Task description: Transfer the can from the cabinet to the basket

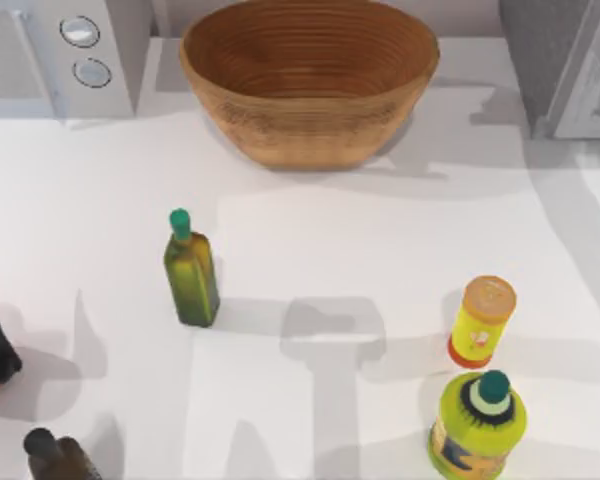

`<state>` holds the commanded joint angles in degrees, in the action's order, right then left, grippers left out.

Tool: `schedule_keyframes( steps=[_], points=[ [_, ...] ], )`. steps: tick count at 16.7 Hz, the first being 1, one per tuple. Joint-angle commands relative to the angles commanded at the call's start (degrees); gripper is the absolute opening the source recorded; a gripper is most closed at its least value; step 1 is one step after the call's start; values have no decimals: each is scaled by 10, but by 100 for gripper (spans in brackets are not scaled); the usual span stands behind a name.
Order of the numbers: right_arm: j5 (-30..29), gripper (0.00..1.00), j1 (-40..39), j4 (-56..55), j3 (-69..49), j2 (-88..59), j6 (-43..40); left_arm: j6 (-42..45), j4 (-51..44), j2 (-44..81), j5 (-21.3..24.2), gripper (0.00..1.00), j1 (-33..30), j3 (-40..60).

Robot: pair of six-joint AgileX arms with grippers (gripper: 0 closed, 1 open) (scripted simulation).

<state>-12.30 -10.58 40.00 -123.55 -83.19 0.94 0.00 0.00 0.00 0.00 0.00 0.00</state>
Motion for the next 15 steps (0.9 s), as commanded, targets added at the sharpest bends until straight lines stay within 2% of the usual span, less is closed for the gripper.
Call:
schedule_keyframes(
  steps=[4, 7, 11, 15],
  points=[
    [2, 0, 5, -9, 19, 13, 1, 0, 0, 0, 0, 100, 0, 0],
    [8, 0, 13, -38, 91, 69, 1, 0, 0, 0, 0, 100, 0, 0],
    [26, 0, 28, -95, 270, 188, -1, 0, 0, 0, 0, 100, 0, 0],
    [49, 0, 46, -164, 532, 340, -3, 0, 0, 0, 0, 100, 0, 0]
  ],
)
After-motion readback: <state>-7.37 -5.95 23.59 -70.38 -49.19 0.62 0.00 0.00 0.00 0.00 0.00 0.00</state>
